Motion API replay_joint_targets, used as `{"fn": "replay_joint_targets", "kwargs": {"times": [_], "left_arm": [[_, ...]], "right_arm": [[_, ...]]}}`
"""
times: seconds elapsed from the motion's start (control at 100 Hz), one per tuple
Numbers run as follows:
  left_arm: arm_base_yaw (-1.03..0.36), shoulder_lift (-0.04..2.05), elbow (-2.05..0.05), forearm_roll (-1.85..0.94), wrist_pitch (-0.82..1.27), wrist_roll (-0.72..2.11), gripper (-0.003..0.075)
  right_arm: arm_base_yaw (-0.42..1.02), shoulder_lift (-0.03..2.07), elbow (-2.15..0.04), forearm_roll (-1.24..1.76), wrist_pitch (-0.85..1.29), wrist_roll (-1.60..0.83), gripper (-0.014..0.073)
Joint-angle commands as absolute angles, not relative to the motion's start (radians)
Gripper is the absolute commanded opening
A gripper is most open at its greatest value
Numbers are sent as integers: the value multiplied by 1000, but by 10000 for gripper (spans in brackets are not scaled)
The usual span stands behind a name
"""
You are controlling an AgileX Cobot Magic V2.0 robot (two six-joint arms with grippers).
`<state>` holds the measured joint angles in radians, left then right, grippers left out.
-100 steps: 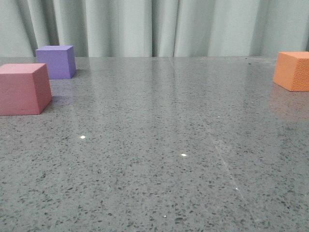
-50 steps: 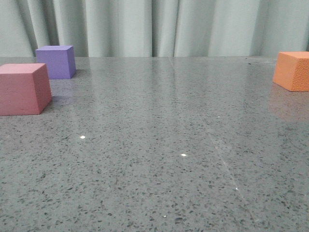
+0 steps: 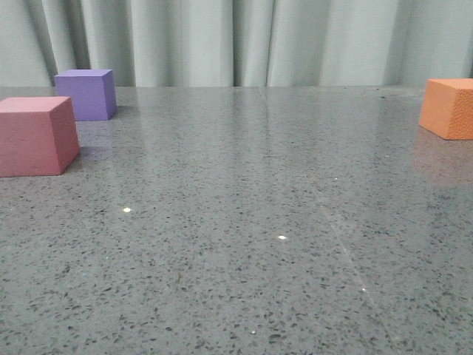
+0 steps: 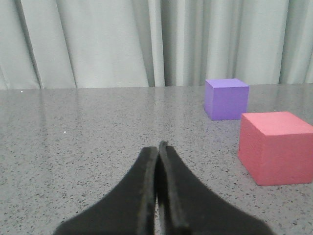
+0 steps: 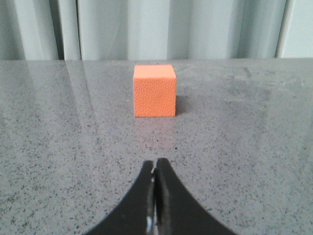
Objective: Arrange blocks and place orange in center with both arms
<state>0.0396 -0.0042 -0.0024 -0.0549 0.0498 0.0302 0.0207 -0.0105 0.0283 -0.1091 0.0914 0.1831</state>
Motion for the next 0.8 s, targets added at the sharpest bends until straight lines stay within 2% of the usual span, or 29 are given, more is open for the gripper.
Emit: {"fn": "replay_joint_targets", "kwargs": {"times": [0.0,0.31,0.51,0.79], "left_arm": [[41,-33,-32,-66,-32,24,-20],[41,76,-291,-67,72,24,-20],[39,251,-504,-67,266,24,-20],[39,500,-684,-63,312,24,-19]], "right_arm": [[20,-35,-11,-121,0,177,-120],[20,74,-257,-121,278,177,-120],[20,229,-462,-117,440,177,-120],[20,445,-678,-117,552,177,-120]]}}
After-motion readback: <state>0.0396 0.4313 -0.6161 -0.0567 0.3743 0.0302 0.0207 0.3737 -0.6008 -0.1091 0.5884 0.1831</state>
